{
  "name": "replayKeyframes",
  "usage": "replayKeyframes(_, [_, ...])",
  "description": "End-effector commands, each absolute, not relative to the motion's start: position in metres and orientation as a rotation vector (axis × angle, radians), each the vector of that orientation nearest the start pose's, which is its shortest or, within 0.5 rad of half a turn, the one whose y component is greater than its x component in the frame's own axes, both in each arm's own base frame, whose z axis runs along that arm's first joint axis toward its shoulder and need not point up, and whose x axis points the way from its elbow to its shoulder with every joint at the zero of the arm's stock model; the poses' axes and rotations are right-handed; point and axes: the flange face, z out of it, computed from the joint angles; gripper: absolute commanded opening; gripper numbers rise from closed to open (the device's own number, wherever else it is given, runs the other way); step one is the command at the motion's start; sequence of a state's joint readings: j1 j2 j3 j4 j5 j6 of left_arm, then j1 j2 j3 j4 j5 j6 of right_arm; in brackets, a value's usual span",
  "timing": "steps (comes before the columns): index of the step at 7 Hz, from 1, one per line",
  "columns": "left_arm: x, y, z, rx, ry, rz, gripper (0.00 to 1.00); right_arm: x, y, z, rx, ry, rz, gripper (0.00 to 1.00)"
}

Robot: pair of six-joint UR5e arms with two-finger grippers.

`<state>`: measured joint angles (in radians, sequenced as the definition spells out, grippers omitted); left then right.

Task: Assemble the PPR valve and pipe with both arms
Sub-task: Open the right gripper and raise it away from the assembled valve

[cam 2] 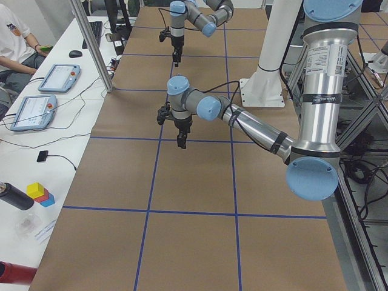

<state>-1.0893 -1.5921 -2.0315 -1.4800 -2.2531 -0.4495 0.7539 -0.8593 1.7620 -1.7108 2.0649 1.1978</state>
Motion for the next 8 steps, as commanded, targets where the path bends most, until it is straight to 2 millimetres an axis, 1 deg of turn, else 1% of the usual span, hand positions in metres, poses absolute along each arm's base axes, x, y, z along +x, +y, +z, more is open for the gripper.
replayKeyframes(1, [0.146,-0.459,0.441,0.045,0.766,0.149,1.0,-0.314,-0.492,0.251,0.045,-0.861,0.109,0.99])
replayKeyframes(2, [0.138,-0.458,0.445,0.059,0.76,0.17,1.0,-0.269,-0.49,0.294,0.077,-0.817,0.059,0.99])
replayKeyframes(3, [0.117,-0.455,0.463,0.07,0.743,0.202,1.0,-0.217,-0.495,0.348,0.072,-0.786,-0.021,0.99])
replayKeyframes(4, [0.095,-0.45,0.479,0.077,0.73,0.219,1.0,-0.16,-0.501,0.404,0.066,-0.766,-0.087,0.99])
replayKeyframes(5, [0.071,-0.447,0.504,0.079,0.714,0.251,1.0,-0.108,-0.501,0.454,0.062,-0.742,-0.12,0.99])
replayKeyframes(6, [0.042,-0.446,0.524,0.091,0.705,0.272,1.0,-0.051,-0.505,0.505,0.06,-0.745,-0.153,0.99])
replayKeyframes(7, [0.035,-0.445,0.532,0.084,0.703,0.265,1.0,-0.005,-0.51,0.552,0.062,-0.764,-0.196,0.99])
replayKeyframes(8, [0.019,-0.447,0.543,0.072,0.704,0.222,1.0,0.026,-0.507,0.591,0.056,-0.759,-0.224,0.99])
